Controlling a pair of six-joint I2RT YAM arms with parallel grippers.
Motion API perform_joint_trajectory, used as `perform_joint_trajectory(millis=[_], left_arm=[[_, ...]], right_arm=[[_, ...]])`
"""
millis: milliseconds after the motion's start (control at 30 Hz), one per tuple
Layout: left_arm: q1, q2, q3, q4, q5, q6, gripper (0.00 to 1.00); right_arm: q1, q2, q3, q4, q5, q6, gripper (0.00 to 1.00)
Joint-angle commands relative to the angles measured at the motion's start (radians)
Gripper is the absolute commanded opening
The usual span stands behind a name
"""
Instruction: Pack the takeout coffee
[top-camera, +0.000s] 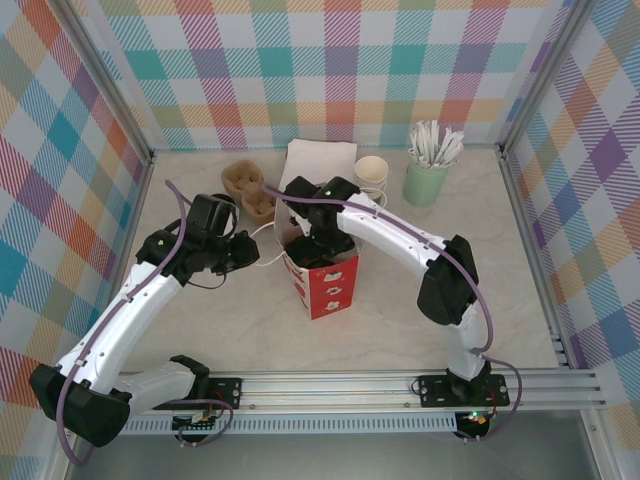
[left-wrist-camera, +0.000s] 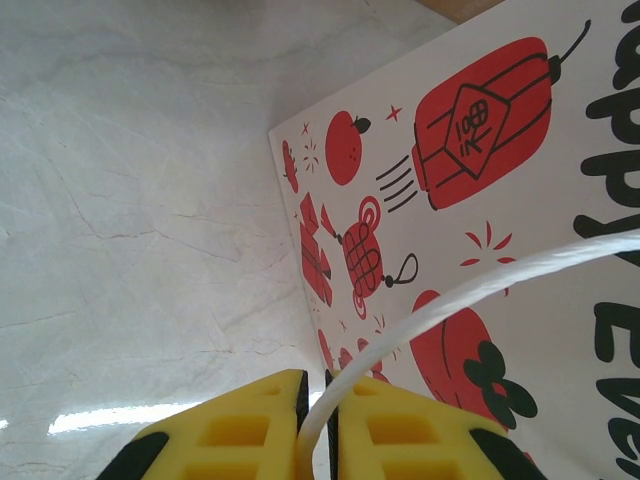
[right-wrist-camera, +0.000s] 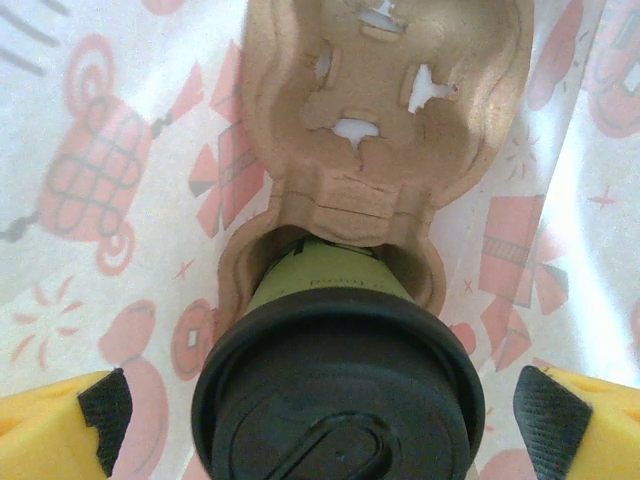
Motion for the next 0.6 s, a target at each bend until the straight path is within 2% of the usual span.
perform_joint_trajectory(millis=[0,567], left_arm=[[-0.007,0.002,0.028,-0.006,-0.006,0.014,0.15],[-0.011,0.003,0.026,-0.006,-0.012,0.011,0.15]], right_arm=[[-0.001,-0.044,0.041,-0.058,-0.028,0.019,1.0],[-0.001,-0.067,0.052,-0.081,-0.055,0.023,1.0]])
